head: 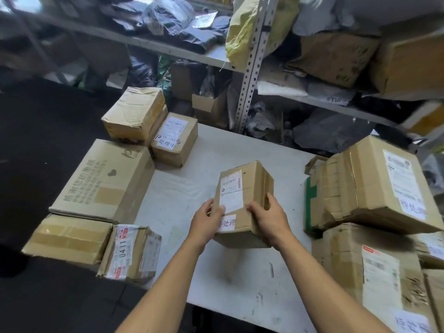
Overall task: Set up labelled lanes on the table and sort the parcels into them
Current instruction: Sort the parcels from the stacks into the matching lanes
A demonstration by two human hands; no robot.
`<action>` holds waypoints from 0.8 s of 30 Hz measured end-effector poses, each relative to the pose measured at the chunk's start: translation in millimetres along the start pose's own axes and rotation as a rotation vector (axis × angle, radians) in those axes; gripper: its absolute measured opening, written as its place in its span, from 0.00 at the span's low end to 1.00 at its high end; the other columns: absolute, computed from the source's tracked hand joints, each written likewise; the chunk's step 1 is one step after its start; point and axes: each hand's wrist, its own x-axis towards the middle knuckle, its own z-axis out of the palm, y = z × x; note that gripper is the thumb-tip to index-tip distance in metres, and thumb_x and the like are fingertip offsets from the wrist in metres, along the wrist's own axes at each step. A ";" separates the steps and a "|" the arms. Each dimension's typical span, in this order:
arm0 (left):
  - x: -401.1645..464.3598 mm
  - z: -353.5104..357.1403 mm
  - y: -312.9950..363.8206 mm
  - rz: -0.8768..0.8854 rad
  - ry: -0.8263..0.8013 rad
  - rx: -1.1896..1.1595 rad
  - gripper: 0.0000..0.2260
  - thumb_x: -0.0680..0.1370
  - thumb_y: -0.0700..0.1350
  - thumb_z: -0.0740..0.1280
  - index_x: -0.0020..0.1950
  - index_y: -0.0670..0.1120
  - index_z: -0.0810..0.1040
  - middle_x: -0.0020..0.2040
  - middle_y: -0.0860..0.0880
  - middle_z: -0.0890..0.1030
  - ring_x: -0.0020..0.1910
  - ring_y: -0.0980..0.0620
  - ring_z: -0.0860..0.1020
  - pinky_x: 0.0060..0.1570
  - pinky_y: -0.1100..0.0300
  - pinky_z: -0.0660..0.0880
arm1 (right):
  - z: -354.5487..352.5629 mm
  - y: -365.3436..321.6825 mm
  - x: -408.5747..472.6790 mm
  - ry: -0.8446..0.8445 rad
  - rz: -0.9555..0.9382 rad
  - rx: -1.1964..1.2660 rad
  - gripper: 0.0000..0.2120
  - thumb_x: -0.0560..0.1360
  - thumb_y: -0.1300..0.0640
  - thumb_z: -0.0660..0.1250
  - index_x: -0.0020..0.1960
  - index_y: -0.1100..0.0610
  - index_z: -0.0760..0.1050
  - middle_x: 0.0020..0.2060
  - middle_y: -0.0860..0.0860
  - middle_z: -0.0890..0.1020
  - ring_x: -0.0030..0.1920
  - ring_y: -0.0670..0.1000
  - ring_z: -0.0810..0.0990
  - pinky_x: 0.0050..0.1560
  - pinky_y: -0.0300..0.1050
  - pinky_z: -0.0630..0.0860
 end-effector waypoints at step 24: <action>-122.5 80.2 89.0 0.312 -0.209 -0.220 0.23 0.79 0.51 0.60 0.75 0.61 0.66 0.65 0.50 0.81 0.61 0.44 0.81 0.58 0.43 0.76 | -148.6 -11.5 -45.1 -0.377 -0.170 0.508 0.19 0.82 0.47 0.57 0.68 0.53 0.75 0.57 0.52 0.85 0.59 0.54 0.83 0.58 0.47 0.78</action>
